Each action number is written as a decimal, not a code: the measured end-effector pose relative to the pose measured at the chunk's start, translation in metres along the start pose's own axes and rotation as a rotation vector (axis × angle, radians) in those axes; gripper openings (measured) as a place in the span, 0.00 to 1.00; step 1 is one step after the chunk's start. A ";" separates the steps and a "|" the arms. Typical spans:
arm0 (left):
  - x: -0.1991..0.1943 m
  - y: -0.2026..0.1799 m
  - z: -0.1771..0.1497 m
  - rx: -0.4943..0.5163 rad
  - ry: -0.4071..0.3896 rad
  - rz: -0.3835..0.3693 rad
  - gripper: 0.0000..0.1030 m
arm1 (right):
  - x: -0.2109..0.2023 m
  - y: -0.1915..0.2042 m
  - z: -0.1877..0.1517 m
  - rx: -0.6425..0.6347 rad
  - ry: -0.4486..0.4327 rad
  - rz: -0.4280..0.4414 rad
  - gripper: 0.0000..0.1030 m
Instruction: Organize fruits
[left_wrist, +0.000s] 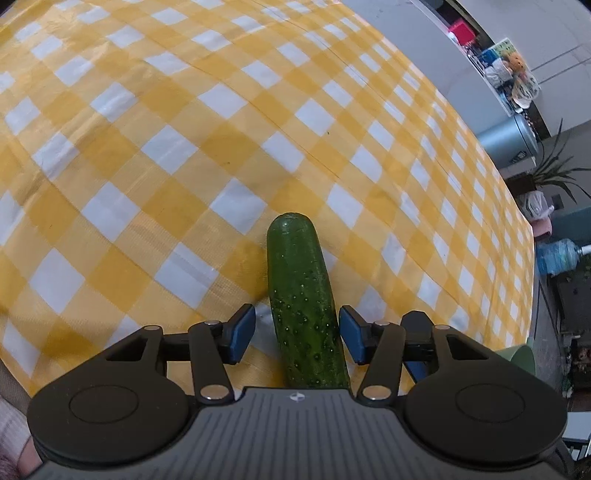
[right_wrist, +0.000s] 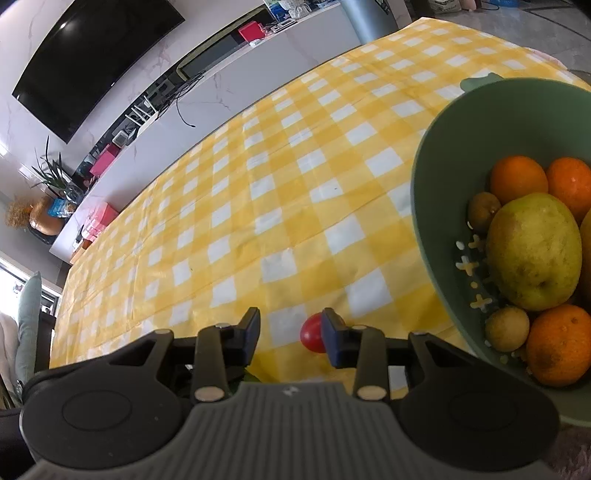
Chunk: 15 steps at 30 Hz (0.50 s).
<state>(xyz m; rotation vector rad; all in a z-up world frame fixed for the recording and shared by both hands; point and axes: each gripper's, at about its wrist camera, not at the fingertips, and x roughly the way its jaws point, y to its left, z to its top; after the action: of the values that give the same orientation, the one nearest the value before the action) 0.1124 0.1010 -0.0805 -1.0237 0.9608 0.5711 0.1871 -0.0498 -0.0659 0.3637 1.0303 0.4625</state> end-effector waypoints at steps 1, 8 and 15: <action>0.000 0.000 -0.001 0.001 -0.007 -0.012 0.50 | -0.001 -0.001 0.000 0.008 -0.003 0.009 0.34; -0.008 0.014 0.001 0.022 0.033 -0.116 0.42 | -0.009 -0.007 0.002 0.076 -0.017 0.084 0.34; -0.025 0.006 0.029 0.306 0.252 -0.230 0.41 | -0.003 -0.006 0.000 0.056 0.012 0.049 0.35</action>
<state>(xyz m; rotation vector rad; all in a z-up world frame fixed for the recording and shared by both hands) 0.1071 0.1301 -0.0562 -0.9254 1.0943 0.0996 0.1872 -0.0565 -0.0673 0.4371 1.0491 0.4810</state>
